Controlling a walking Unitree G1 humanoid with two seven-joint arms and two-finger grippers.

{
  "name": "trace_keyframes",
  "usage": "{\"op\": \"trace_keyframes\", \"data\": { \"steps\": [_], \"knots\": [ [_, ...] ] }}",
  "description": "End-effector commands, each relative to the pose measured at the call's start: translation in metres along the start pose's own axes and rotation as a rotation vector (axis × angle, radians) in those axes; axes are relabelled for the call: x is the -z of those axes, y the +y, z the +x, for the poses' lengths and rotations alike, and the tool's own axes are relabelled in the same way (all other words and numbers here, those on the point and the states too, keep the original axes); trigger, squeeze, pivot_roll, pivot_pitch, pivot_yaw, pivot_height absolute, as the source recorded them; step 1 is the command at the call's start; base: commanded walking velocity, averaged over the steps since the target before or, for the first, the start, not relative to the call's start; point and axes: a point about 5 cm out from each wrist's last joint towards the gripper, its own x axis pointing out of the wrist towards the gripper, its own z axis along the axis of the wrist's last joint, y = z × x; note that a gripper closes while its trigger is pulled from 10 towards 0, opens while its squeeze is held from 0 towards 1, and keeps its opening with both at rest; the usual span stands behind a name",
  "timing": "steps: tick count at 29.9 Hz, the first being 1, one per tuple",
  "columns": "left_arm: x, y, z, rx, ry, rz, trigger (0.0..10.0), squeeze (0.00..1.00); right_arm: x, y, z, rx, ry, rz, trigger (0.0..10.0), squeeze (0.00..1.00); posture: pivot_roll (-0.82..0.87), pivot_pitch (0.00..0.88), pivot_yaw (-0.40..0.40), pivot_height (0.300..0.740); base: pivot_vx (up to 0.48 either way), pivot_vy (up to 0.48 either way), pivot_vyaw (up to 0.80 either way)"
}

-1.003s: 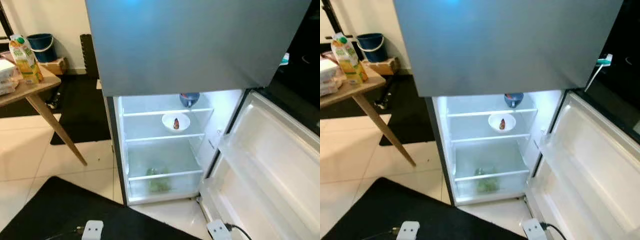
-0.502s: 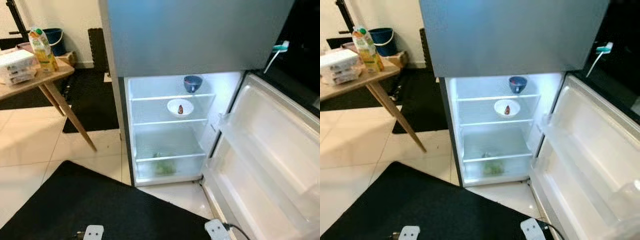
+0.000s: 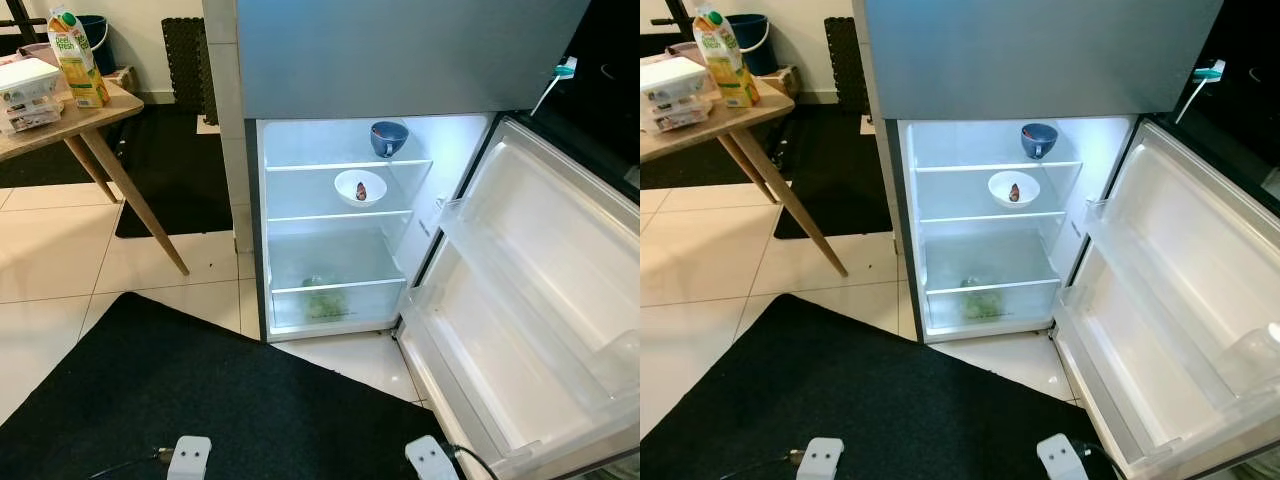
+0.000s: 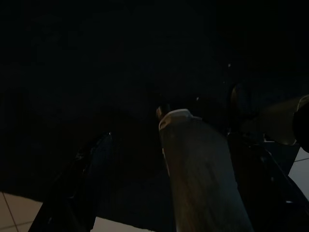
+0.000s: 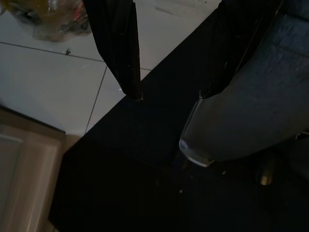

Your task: Restocking fridge

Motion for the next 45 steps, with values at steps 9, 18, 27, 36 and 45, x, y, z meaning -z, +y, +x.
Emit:
{"op": "trace_keyframes", "data": {
  "steps": [9,18,27,36,45],
  "knots": [
    [0.011,0.009,-0.004,-0.028,0.037,-0.005,10.0,0.00,0.009,-0.002,-0.002,0.019,0.021,0.035,10.0,0.00,-0.02,0.105,-0.021,0.740,0.000,0.000,0.00],
    [0.027,0.010,-0.009,-0.043,0.065,-0.048,10.0,0.00,0.019,-0.003,-0.003,0.055,0.040,0.098,10.0,0.00,-0.01,0.084,-0.020,0.740,0.000,0.000,0.00],
    [0.005,0.008,-0.003,-0.023,0.005,-0.020,10.0,0.00,0.013,-0.004,-0.002,0.049,0.020,0.074,10.0,0.00,-0.01,0.072,-0.024,0.740,0.000,0.000,-0.49],
    [0.005,0.007,-0.002,-0.014,0.015,0.003,10.0,0.00,0.004,0.000,0.000,0.044,-0.002,0.078,10.0,0.00,-0.01,0.040,-0.013,0.740,0.000,0.000,-0.09],
    [0.004,0.006,-0.002,-0.007,0.017,-0.005,10.0,0.00,-0.001,0.005,0.001,0.026,-0.005,0.046,10.0,0.00,0.00,0.012,-0.013,0.740,0.000,0.000,0.00]
  ]
}}
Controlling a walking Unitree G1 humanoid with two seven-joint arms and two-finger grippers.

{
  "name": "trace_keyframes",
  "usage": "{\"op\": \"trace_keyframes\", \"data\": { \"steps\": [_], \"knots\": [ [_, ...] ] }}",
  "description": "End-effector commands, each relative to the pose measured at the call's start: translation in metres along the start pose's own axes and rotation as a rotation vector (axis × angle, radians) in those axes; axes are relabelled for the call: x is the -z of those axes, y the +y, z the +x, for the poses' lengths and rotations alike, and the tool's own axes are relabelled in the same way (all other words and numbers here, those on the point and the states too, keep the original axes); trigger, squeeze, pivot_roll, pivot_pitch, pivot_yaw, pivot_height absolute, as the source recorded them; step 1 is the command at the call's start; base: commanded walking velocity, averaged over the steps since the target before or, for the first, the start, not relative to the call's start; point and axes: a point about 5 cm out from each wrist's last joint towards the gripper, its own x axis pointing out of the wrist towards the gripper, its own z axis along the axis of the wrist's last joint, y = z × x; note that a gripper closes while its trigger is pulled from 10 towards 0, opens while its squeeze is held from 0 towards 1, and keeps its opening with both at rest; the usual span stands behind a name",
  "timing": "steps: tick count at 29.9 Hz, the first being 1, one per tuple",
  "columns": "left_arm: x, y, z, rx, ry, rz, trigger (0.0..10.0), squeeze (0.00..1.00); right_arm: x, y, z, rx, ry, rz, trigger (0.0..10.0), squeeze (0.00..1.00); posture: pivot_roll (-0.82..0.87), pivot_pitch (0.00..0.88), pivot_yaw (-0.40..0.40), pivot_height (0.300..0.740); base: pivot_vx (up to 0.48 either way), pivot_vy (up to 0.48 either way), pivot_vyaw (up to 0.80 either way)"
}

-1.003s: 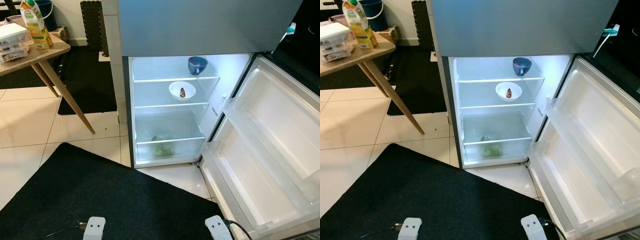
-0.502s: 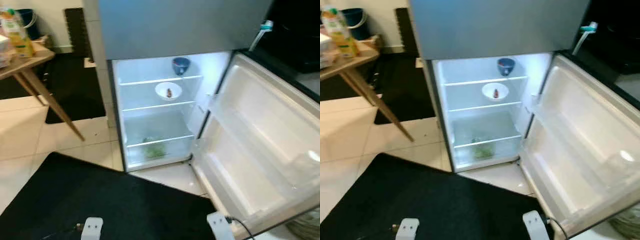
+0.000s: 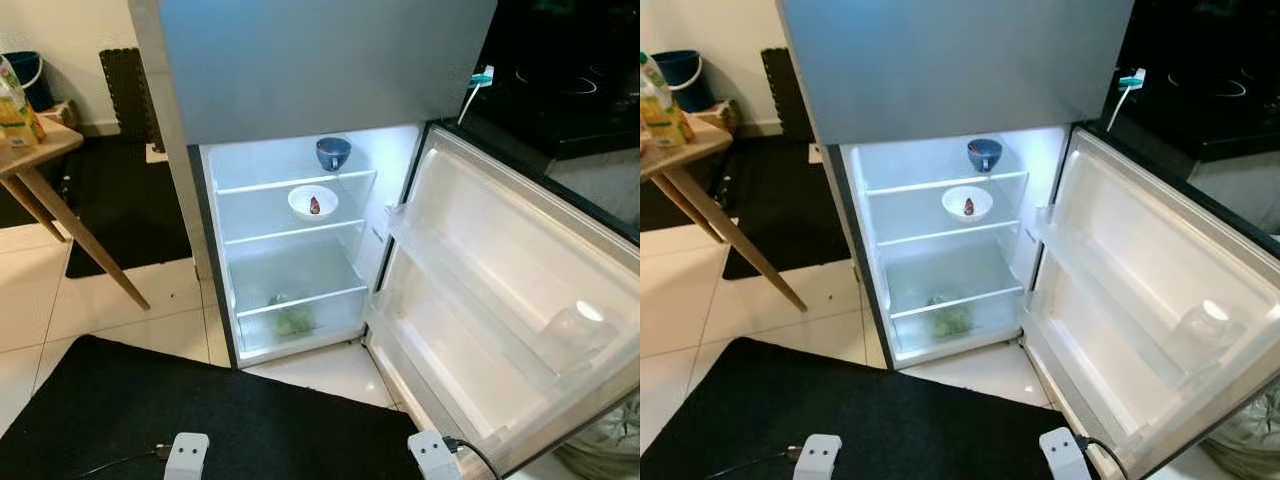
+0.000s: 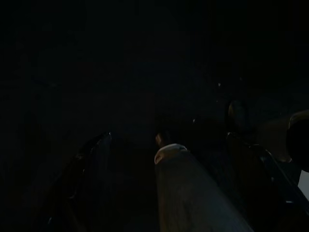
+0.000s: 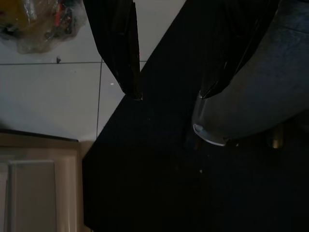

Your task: Restocking fridge

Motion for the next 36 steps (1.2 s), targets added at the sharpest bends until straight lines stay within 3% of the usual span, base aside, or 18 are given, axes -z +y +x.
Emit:
{"op": "trace_keyframes", "data": {
  "steps": [1,15,22,36],
  "knots": [
    [0.006,0.000,-0.001,0.004,0.026,0.008,10.0,0.00,0.000,0.000,0.000,-0.002,0.007,-0.008,10.0,0.00,0.00,0.011,-0.012,0.740,0.000,-0.255,0.00],
    [0.013,-0.006,-0.001,0.024,0.050,0.010,10.0,0.00,0.006,0.002,-0.001,-0.008,0.019,-0.010,10.0,0.00,-0.01,0.022,-0.013,0.740,0.000,-0.402,0.00],
    [0.015,-0.004,-0.002,-0.004,0.058,0.000,10.0,0.00,0.007,0.001,-0.001,-0.007,0.022,-0.008,10.0,0.00,-0.01,0.029,-0.012,0.740,0.000,0.000,0.00],
    [0.019,-0.005,-0.003,0.005,0.071,0.000,10.0,0.00,0.009,0.001,-0.001,-0.011,0.028,-0.001,10.0,0.00,-0.01,0.032,-0.012,0.740,0.000,0.000,-0.76]
  ]
}}
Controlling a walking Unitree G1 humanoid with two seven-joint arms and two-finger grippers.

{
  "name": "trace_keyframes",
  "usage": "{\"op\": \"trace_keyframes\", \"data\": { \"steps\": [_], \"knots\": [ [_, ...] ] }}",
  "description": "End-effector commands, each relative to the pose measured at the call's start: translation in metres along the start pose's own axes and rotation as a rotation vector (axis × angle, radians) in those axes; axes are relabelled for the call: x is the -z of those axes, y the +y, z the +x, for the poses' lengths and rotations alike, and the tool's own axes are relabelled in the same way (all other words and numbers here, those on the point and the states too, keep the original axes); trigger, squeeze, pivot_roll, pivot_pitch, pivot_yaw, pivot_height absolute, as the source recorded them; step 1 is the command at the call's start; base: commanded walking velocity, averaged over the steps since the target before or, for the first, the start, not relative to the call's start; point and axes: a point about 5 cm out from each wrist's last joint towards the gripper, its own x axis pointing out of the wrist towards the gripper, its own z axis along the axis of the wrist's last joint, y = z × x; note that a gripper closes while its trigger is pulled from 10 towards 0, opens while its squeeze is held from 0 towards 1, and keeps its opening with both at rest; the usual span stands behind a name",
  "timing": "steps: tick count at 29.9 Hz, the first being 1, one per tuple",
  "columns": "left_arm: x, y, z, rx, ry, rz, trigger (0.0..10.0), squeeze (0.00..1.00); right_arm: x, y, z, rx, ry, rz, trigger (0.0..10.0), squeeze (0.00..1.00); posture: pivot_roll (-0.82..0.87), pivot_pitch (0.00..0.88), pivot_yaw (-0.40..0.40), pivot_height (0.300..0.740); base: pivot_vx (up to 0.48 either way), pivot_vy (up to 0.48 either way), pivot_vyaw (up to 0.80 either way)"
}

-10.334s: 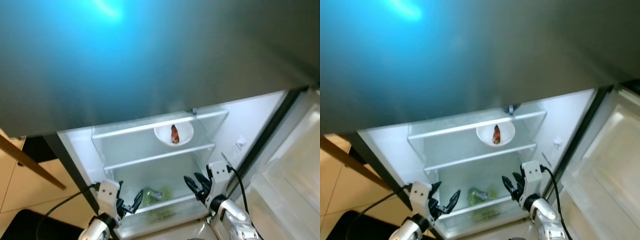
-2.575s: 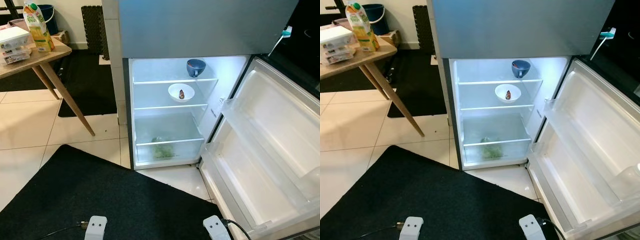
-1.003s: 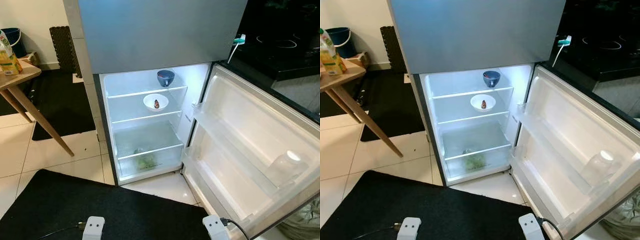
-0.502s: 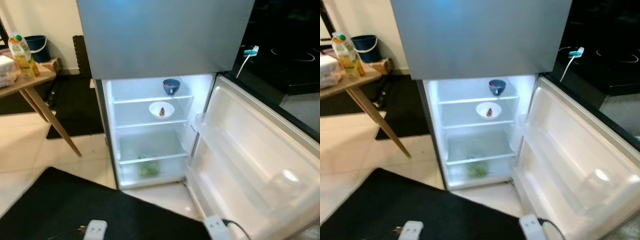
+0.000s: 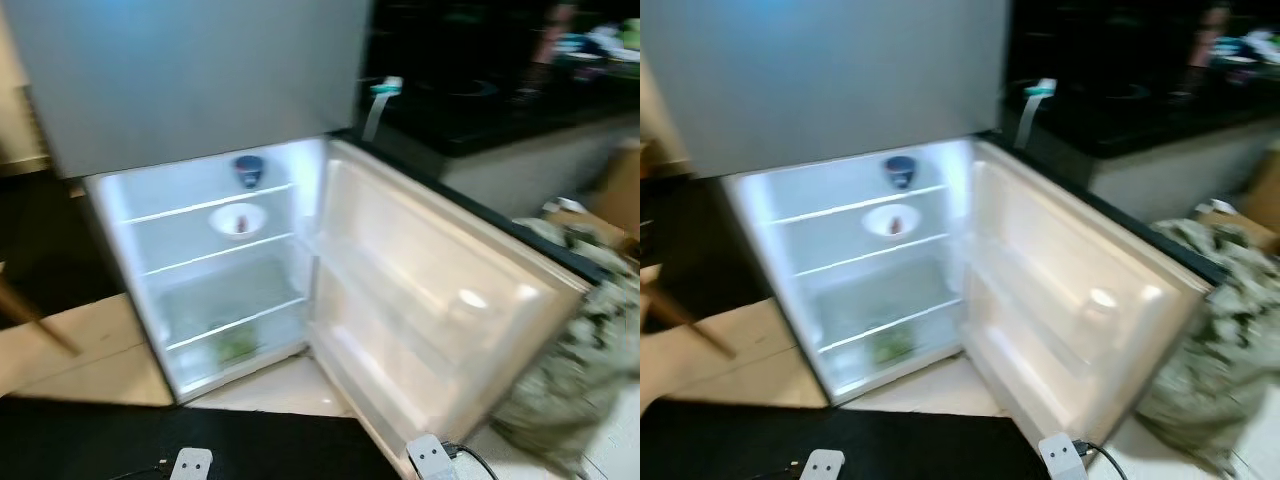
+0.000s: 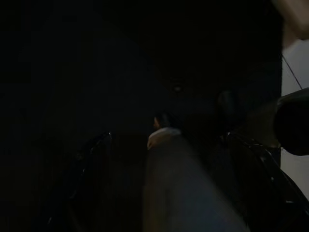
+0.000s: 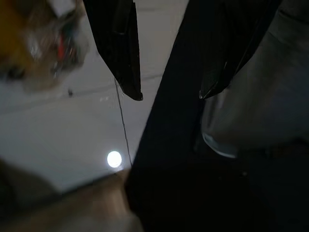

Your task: Restocking fridge

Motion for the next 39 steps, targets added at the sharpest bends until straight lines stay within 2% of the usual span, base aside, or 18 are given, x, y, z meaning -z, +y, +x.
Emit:
{"op": "trace_keyframes", "data": {
  "steps": [1,6,15,39],
  "knots": [
    [0.0048,0.0008,-0.0009,0.001,0.018,-0.001,10.0,0.00,0.0017,0.0004,-0.0002,-0.006,0.005,0.002,10.0,0.00,-0.01,0.032,-0.013,0.740,0.000,0.000,-0.74],
    [0.0021,-0.0013,-0.0003,0.021,0.007,0.003,10.0,0.00,0.0026,-0.0004,-0.0005,-0.002,0.005,0.011,10.0,0.00,-0.01,0.034,-0.013,0.740,0.000,0.000,-0.15],
    [0.0041,-0.0012,-0.0005,0.016,0.019,0.024,10.0,0.00,0.0037,-0.0007,-0.0007,0.000,0.008,0.017,10.0,0.00,-0.01,0.036,-0.014,0.740,0.000,-0.447,0.00],
    [0.0068,-0.0028,-0.0008,0.021,0.022,-0.007,10.0,0.00,0.0103,-0.0024,-0.0020,0.001,0.025,0.028,10.0,0.00,-0.02,0.042,-0.016,0.740,0.000,0.000,0.00]
  ]
}}
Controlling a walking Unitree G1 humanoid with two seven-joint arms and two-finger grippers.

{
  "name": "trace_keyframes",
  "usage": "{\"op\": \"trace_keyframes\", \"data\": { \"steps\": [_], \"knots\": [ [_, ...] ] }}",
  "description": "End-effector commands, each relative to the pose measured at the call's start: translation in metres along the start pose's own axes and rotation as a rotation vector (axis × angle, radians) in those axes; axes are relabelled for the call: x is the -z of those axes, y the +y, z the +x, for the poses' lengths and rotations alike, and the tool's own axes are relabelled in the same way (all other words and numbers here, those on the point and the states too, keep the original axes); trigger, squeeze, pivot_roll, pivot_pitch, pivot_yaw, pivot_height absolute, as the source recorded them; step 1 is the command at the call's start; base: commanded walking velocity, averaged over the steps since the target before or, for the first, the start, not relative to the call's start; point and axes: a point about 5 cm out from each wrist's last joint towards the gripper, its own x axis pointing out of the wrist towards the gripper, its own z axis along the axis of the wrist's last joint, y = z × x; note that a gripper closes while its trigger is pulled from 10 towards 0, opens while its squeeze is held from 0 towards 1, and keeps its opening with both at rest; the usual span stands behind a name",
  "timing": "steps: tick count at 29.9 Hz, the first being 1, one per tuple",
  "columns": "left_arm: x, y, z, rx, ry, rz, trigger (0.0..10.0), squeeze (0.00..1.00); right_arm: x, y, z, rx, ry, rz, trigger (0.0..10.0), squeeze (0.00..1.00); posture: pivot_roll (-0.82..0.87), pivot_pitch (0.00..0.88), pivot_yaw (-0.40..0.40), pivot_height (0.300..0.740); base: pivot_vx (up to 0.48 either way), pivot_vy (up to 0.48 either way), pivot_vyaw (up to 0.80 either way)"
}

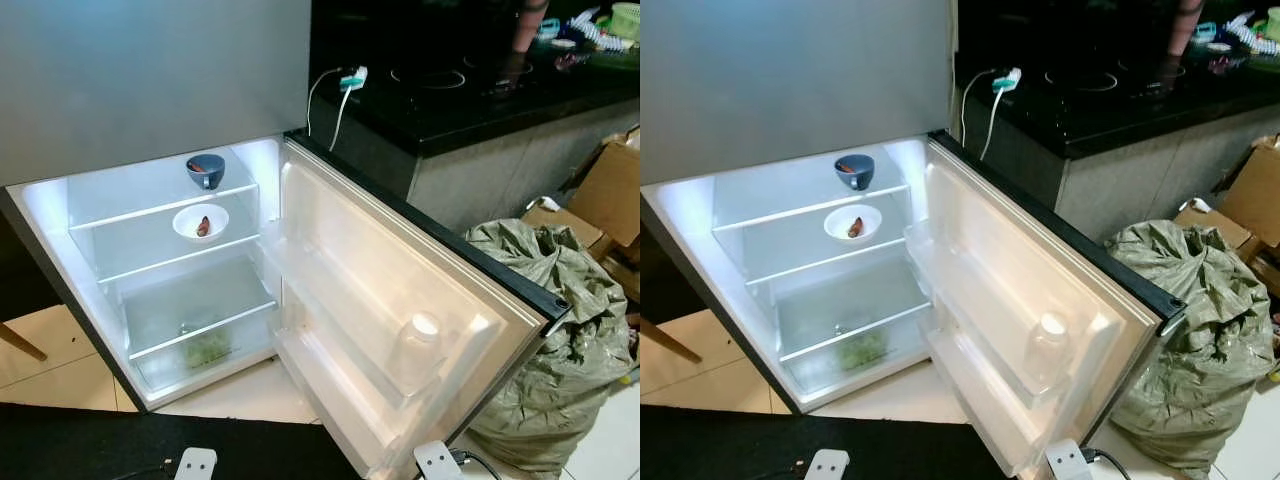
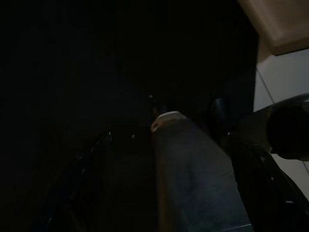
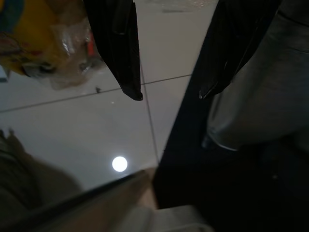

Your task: Restocking fridge

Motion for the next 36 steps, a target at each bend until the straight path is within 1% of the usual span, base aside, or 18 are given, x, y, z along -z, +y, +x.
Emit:
{"op": "trace_keyframes", "data": {
  "steps": [1,10,12,13,16,22,29,33,36],
  "knots": [
    [0.0035,0.0027,-0.0011,-0.005,0.014,-0.006,10.0,0.00,0.0036,0.0009,-0.0004,-0.005,0.009,0.011,10.0,0.00,-0.02,0.042,-0.016,0.740,0.000,0.000,0.00],
    [0.0058,0.0032,-0.0016,-0.002,0.025,-0.004,10.0,0.00,0.0069,0.0003,-0.0010,-0.004,0.017,0.013,10.0,0.00,-0.02,0.042,-0.016,0.740,0.000,0.000,0.00],
    [0.0061,0.0012,-0.0015,0.020,0.031,0.027,10.0,0.00,0.0069,0.0004,-0.0010,-0.004,0.017,0.012,10.0,0.00,-0.02,0.042,-0.015,0.740,0.000,-0.480,0.00],
    [0.0061,0.0012,-0.0015,0.020,0.031,0.027,10.0,0.00,0.0069,0.0004,-0.0010,-0.004,0.017,0.012,10.0,0.00,-0.02,0.042,-0.015,0.740,0.000,-0.480,0.00],
    [0.0054,0.0019,-0.0013,0.004,0.025,-0.010,10.0,0.00,0.0061,0.0009,-0.0008,-0.006,0.015,0.012,10.0,0.00,-0.02,0.042,-0.013,0.740,0.000,-0.320,0.00],
    [0.0060,0.0034,-0.0015,-0.008,0.035,0.004,10.0,0.00,0.0060,0.0009,-0.0009,-0.007,0.014,0.012,10.0,0.00,-0.02,0.044,-0.012,0.740,0.000,0.000,0.00],
    [0.0084,0.0037,-0.0021,-0.008,0.038,-0.015,10.0,0.00,0.0077,0.0009,-0.0011,-0.007,0.017,0.018,10.0,0.00,-0.02,0.048,-0.012,0.740,0.000,0.000,0.00],
    [0.0098,0.0037,-0.0023,-0.011,0.041,-0.022,10.0,0.00,0.0093,-0.0011,-0.0017,0.005,0.015,0.050,10.0,0.00,-0.02,0.048,-0.014,0.740,0.000,0.000,0.00],
    [0.0113,0.0039,-0.0026,-0.013,0.046,-0.023,10.0,0.00,0.0128,-0.0075,-0.0031,0.030,0.022,0.087,10.0,0.00,-0.02,0.051,-0.013,0.740,0.000,0.000,0.00]
  ]
}}
